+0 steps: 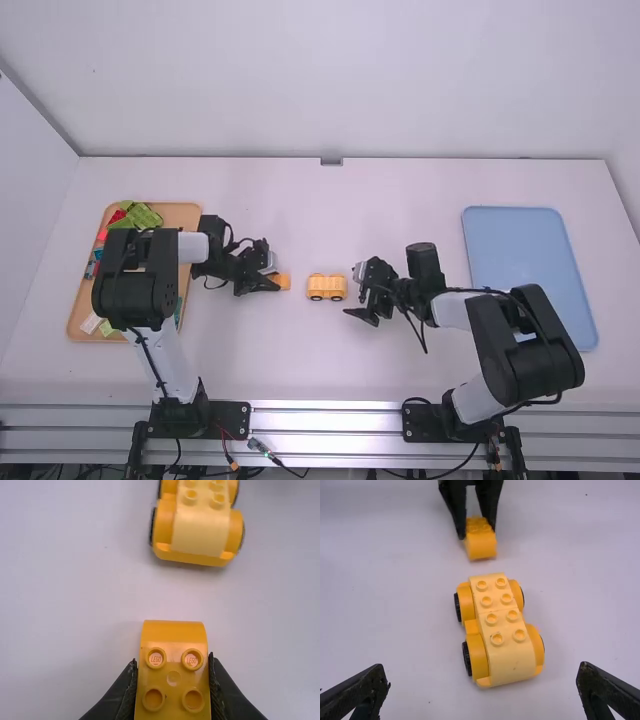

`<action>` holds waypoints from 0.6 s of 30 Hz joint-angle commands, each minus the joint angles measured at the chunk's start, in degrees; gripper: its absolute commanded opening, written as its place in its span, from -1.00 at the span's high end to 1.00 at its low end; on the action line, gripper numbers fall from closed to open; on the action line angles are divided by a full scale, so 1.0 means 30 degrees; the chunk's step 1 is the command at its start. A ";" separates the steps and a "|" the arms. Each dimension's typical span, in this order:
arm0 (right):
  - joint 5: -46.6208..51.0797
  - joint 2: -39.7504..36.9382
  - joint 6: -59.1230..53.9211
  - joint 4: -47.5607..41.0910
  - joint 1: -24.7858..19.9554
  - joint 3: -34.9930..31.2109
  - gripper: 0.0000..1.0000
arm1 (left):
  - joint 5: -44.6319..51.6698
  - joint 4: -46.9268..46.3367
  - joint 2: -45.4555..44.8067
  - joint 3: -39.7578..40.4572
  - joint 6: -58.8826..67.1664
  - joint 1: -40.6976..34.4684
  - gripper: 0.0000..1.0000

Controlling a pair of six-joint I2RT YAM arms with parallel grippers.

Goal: Assemble lego blocks to make yellow taxi

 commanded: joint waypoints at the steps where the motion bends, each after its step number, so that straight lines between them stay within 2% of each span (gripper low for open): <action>1: -0.0182 0.0168 0.0284 0.0612 0.0015 -0.0641 -0.97 | 0.0474 -0.0342 0.0146 0.0576 -0.1275 0.0036 0.96; 5: -0.0175 0.0211 0.0306 0.0765 0.0022 -0.0663 -0.98 | 0.1253 -0.0947 0.0146 0.0969 -0.1275 0.0036 0.96; 8: -0.0182 0.1137 0.0444 0.1989 0.0022 -0.0568 -0.97 | 0.1683 -0.1107 0.0131 0.1107 -0.1275 0.0036 0.97; 10: -0.0262 0.2907 0.0561 0.2863 0.0022 0.0306 -0.97 | 0.1829 -0.1071 0.0109 0.1086 -0.1282 0.0036 0.96; 11: -0.0306 0.3024 0.0605 0.2892 0.0022 0.0386 -0.98 | 0.1829 -0.1078 0.0109 0.1086 -0.1290 0.0036 0.96; 18: -0.3876 0.6921 -0.1035 0.2630 0.0015 0.3606 -0.98 | 0.1858 -0.1129 0.0087 0.1093 -0.1435 0.0036 0.96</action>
